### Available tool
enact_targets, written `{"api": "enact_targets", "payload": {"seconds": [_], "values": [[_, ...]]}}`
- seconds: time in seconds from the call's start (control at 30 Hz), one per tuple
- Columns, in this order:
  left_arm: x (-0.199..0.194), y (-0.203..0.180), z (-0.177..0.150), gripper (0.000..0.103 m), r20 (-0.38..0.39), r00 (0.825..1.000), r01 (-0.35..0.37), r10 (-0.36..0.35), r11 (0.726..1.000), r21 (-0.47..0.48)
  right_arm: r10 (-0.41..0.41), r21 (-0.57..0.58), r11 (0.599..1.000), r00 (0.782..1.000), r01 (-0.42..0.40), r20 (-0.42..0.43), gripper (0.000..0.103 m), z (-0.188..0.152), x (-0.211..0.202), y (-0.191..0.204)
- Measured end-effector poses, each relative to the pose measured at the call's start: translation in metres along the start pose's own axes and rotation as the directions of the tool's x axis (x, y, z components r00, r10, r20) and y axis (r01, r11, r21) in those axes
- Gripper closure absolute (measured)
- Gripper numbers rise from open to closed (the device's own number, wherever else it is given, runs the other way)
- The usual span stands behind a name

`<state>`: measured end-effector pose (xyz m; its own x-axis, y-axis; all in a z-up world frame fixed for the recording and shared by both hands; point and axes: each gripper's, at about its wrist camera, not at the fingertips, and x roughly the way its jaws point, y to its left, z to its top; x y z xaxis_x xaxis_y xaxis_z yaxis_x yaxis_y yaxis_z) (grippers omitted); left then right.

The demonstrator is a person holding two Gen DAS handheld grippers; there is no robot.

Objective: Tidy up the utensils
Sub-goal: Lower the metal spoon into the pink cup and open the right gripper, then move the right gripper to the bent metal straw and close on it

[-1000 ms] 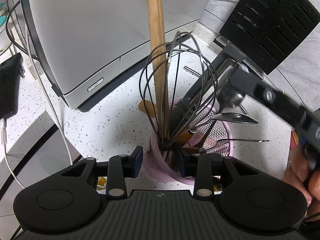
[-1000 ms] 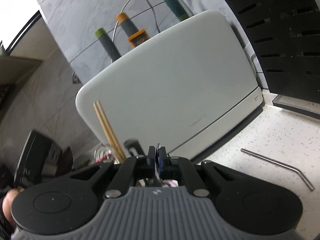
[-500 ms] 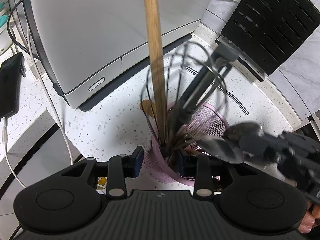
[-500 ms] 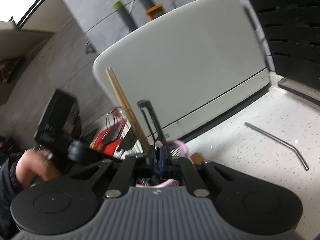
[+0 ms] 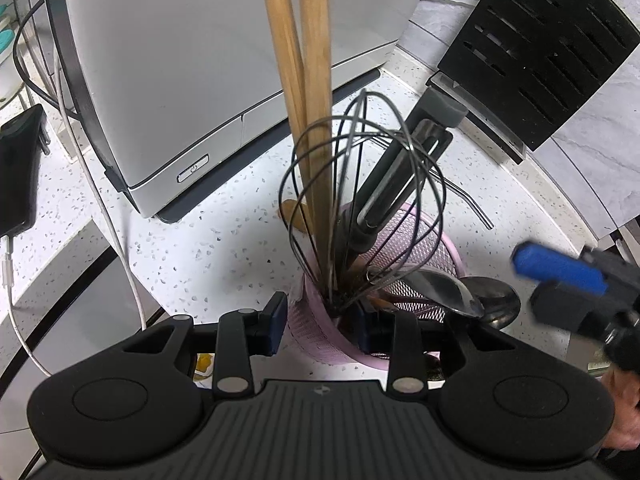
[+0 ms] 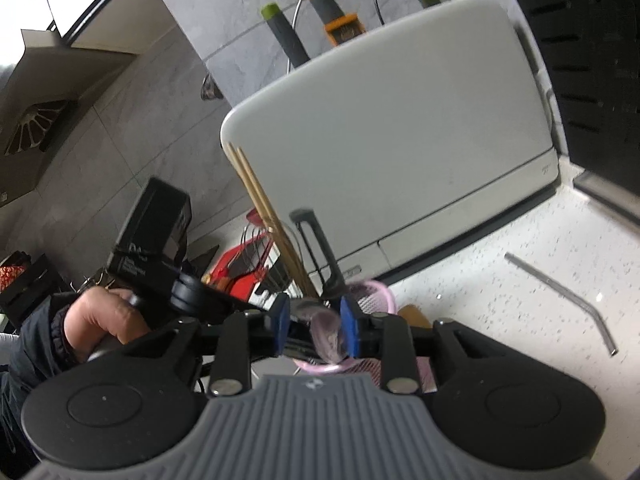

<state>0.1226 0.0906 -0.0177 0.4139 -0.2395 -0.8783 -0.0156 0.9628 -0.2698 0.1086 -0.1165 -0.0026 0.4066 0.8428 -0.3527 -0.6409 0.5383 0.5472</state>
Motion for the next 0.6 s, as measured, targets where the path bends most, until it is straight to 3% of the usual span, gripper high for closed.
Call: {"api": "enact_targets", "payload": {"seconds": [0.2,0.27,0.37,0.5,0.6], "values": [[0.0,-0.001,0.0,0.064,0.001,1.0,-0.004,0.004,1.0,0.002,-0.053,0.034,0.998,0.997,0.052,0.049,0.071,0.007,-0.01,-0.021],[0.0,-0.002,0.001,0.064,-0.001,1.0,-0.01,0.01,1.0,0.004,-0.102,0.062,0.993,0.994,0.099,0.046,0.071,0.007,-0.007,-0.031],[0.0,-0.004,0.0,0.064,0.001,1.0,-0.014,0.014,1.0,0.009,-0.203,0.015,0.979,0.979,0.203,0.022,0.071,0.006,0.001,-0.038],[-0.001,-0.003,0.0,0.064,0.001,1.0,-0.005,0.005,1.0,0.007,-0.36,-0.135,0.926,0.933,0.354,-0.025,0.071,0.0,0.013,-0.043],[-0.001,-0.002,0.0,0.064,0.001,1.0,-0.005,0.005,1.0,0.009,-0.489,-0.186,0.861,0.871,0.473,-0.052,0.071,-0.003,0.025,-0.051]]}}
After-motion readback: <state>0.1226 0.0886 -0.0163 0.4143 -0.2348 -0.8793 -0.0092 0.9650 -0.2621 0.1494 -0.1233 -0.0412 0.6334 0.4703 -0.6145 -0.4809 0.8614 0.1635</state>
